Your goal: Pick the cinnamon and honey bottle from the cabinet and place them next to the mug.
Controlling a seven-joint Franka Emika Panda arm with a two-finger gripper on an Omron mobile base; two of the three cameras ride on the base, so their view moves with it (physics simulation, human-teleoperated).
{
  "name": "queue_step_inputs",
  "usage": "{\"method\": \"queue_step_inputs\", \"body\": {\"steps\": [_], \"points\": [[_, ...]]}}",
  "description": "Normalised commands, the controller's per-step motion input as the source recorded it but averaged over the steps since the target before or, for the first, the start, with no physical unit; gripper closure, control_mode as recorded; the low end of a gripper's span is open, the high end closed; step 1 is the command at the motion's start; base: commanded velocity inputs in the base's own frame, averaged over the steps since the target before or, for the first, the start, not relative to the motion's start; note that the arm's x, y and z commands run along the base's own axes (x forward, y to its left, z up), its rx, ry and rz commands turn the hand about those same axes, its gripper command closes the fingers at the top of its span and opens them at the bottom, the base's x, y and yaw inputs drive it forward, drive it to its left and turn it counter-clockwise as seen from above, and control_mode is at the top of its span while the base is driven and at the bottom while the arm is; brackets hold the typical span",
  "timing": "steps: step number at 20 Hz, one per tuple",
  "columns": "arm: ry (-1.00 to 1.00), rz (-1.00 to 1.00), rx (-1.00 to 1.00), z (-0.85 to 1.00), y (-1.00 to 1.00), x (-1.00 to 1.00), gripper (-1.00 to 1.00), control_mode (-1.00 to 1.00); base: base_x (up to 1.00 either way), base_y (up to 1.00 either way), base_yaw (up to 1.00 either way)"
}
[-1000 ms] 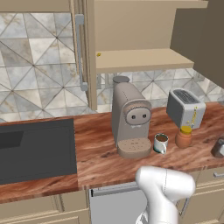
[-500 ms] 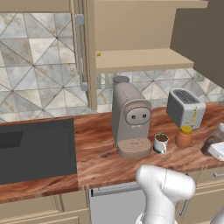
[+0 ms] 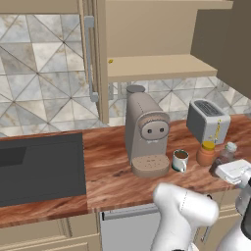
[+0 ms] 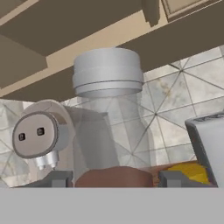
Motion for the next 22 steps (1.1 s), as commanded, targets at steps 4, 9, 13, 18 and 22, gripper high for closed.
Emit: {"method": "queue_step_inputs", "body": {"steps": [4,9,13,18,22], "points": [[0.00,0.00,-0.01,-0.16,0.30,0.41,1.00,-1.00,0.00,0.00,0.00],[0.00,0.00,0.00,-0.05,0.00,0.23,1.00,-1.00,0.00,0.00,0.00],[0.00,0.00,-0.04,-0.32,0.00,0.77,1.00,-1.00,0.00,0.00,0.00],[-0.03,0.00,-0.04,-0.39,-0.04,0.76,1.00,-1.00,0.00,0.00,0.00],[-0.01,0.00,0.00,-0.07,0.00,0.04,1.00,-1.00,0.00,0.00,0.00]]}}
